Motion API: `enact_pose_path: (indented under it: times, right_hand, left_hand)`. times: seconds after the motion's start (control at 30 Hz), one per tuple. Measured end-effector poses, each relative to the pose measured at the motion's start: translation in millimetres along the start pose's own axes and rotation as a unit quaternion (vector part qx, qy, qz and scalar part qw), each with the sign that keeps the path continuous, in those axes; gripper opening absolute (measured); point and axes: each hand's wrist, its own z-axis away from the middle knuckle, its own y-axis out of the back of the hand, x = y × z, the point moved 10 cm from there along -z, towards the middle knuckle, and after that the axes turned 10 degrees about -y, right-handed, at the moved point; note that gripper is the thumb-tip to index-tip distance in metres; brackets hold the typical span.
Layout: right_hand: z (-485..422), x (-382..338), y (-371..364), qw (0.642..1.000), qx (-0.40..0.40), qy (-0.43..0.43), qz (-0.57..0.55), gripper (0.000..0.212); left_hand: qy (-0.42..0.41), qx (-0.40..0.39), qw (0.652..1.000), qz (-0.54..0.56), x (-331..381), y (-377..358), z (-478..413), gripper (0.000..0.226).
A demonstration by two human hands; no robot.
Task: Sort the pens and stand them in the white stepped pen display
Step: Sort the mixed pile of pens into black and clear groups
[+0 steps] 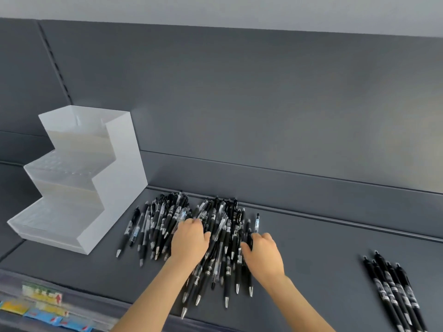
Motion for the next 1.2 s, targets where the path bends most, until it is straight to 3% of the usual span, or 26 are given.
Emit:
enact_pose_path:
  times: [0.17,0.3,0.4,0.6,0.7,0.77,0.8,0.9,1.0,1.2]
  right_hand:
    - [-13,-19,-8,0.998,-0.003,-0.018,0.065,0.038]
    - [-22,-23,-16,0.999,-0.027,-0.028,0.037,0.036]
    - [-25,-25,-18,0.999,-0.034,-0.017,0.009,0.018]
    - [-35,-2,-18,0.982,-0.048,-0.048,-0.174,0.042]
    - [-37,14,-22,0.940,-0.112,-0.092,-0.308,0.037]
    - [-35,20,-23,0.909,-0.156,-0.105,-0.372,0.022]
    - [-33,22,-22,0.896,-0.176,-0.105,-0.393,0.014]
    - [-27,22,-12,0.862,-0.207,-0.095,-0.452,0.021]
    - [-18,19,4,0.833,-0.220,-0.075,-0.501,0.012]
    - [1,38,24,0.847,-0.181,-0.094,-0.490,0.022]
  left_hand:
    - [0.014,-0.039,0.998,-0.052,7,-14,-15,0.047]
    - [0.027,-0.038,0.998,-0.033,3,-16,-19,0.034]
    - [0.029,-0.039,0.999,-0.023,4,-16,-19,0.025]
    - [0.055,-0.014,0.997,0.058,-5,-11,-18,0.017]
    - [0.064,0.019,0.991,0.114,-7,-5,-16,0.019]
    - [0.065,0.028,0.982,0.177,-7,-7,-16,0.030]
    - [0.063,0.028,0.974,0.214,-5,-7,-15,0.030]
    - [0.047,0.010,0.942,0.332,14,-5,-10,0.017]
    - [0.043,-0.017,0.896,0.442,35,-9,-2,0.012]
    - [0.047,-0.057,0.817,0.571,62,-18,10,0.014]
